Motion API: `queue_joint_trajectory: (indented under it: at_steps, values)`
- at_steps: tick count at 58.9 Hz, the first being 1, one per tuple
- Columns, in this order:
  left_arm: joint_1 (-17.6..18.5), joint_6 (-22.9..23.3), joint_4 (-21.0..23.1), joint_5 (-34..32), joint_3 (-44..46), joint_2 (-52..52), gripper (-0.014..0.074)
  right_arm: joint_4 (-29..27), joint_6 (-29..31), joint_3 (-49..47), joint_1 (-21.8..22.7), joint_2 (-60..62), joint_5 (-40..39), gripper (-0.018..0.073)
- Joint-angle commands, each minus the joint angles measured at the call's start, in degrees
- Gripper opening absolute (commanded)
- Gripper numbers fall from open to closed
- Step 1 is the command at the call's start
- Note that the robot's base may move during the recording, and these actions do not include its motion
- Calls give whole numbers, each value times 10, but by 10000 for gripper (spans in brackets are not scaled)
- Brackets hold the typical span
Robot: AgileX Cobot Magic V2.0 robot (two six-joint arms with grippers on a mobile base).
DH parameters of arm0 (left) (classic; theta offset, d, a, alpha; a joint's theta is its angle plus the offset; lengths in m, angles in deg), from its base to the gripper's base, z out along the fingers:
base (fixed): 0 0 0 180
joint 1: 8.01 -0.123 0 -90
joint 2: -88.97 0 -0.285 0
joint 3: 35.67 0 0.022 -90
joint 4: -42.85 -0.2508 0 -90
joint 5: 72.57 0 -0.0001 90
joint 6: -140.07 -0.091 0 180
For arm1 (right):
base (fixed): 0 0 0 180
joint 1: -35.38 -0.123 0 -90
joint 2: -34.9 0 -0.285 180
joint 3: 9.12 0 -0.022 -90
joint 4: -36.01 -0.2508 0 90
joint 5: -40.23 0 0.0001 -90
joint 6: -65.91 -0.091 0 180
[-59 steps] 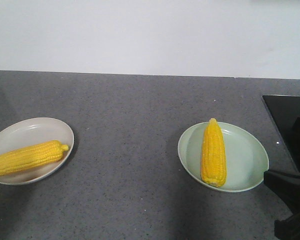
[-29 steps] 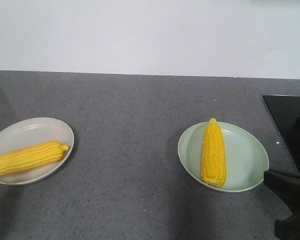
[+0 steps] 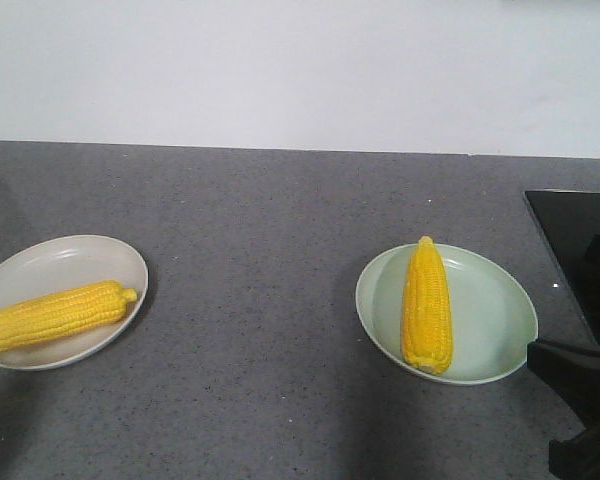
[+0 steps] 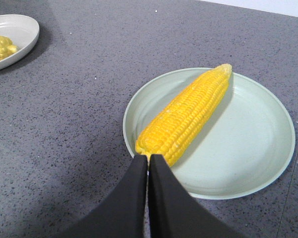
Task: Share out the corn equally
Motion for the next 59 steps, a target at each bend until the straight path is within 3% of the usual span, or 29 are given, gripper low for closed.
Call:
queue_joint_trajectory:
  at_steps: [1, 6, 11, 14, 19, 23, 26, 30, 37, 43, 53, 59]
  values:
    - [1, -26, 36, -28, 14, -5, -6, -16, 3, -14, 3, -1, -23, -5]
    - [1, -108, 57, -27, 14, -5, -6, -16, 3, -14, 3, -1, -23, -5]
    - [1, -262, 138, -26, 14, -5, -6, -16, 3, -14, 3, -1, -23, -5]
    - [1, -399, 205, -25, 14, -5, -6, -16, 3, -14, 3, -1, -23, -5]
    - [1, -581, 314, -25, 14, -5, -6, -16, 3, -14, 3, -1, -23, -5]
    - [1, -704, 360, -29, 9, -2, -6, -16, 3, -14, 3, -1, -23, -5]
    - [1, -772, 389, -44, -3, 4, -6, -16, 3, -14, 3, -1, -23, -5]
    - [1, -821, 401, -70, -27, 18, -6, -16, 3, -14, 3, -1, -23, -5]
    - [1, -844, 394, -118, -72, 61, -6, -16, 3, -14, 3, -1, -23, -5]
    - [1, -859, 389, -60, -67, 100, -6, -16, 3, -14, 3, -1, -23, -5]
    - [1, -948, 390, 13, -68, 164, -6, -16, 3, -14, 3, -1, -23, -5]
    - [0, -959, 391, 34, -70, 161, -6, -16, 3, -14, 3, -1, -22, -5]
